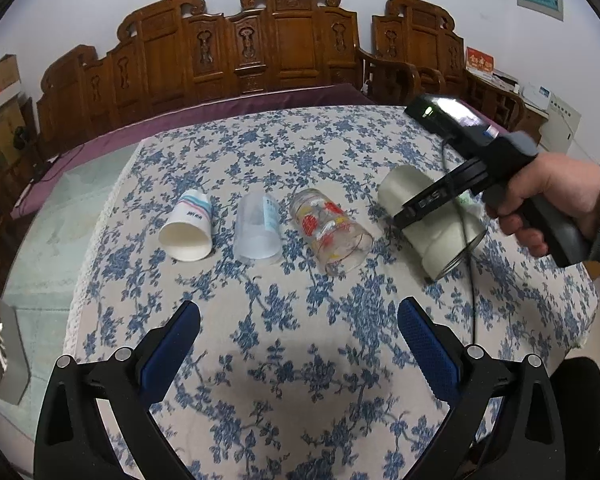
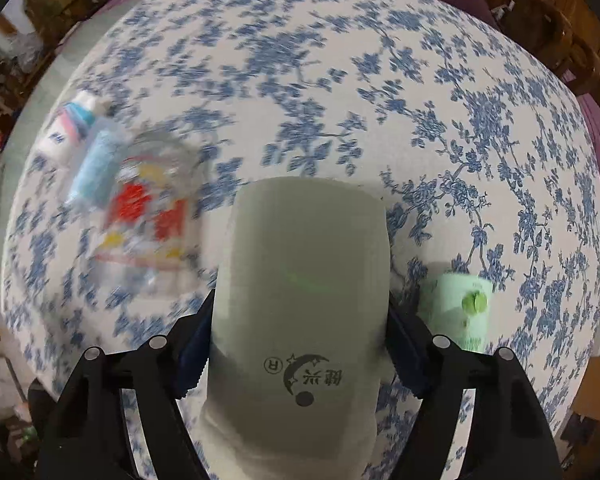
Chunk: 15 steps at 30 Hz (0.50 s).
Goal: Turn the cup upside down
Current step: 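Grasp the cream cup body with the left gripper and lift it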
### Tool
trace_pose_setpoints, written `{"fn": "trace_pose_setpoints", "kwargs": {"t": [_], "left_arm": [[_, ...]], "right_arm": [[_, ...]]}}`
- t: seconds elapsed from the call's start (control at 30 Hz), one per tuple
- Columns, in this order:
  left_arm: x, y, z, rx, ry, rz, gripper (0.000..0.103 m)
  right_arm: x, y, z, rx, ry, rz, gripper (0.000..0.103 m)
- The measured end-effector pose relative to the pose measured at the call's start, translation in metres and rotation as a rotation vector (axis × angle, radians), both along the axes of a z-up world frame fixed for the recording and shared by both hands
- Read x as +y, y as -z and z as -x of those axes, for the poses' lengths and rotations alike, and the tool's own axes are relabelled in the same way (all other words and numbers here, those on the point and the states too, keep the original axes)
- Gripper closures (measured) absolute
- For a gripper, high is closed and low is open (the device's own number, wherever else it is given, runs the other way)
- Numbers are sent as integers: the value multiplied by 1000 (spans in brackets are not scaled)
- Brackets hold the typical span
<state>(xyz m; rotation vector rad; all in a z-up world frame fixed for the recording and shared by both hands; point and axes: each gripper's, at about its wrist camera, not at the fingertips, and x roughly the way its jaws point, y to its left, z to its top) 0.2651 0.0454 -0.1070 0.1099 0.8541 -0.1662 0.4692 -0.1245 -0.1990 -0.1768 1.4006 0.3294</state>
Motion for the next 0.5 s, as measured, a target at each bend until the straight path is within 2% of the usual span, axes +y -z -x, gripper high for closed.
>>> {"fn": "trace_pose_setpoints", "kwargs": {"t": [0.23, 0.37, 0.5], "left_arm": [[13, -10, 34, -10, -30, 0, 8], [21, -14, 51, -23, -47, 9, 8], [30, -12, 64, -25, -66, 24, 8]], "right_arm": [[0, -39, 51, -40, -34, -65, 25], [11, -38, 81, -31, -47, -98, 25], [20, -21, 111, 10, -58, -119, 25]]}}
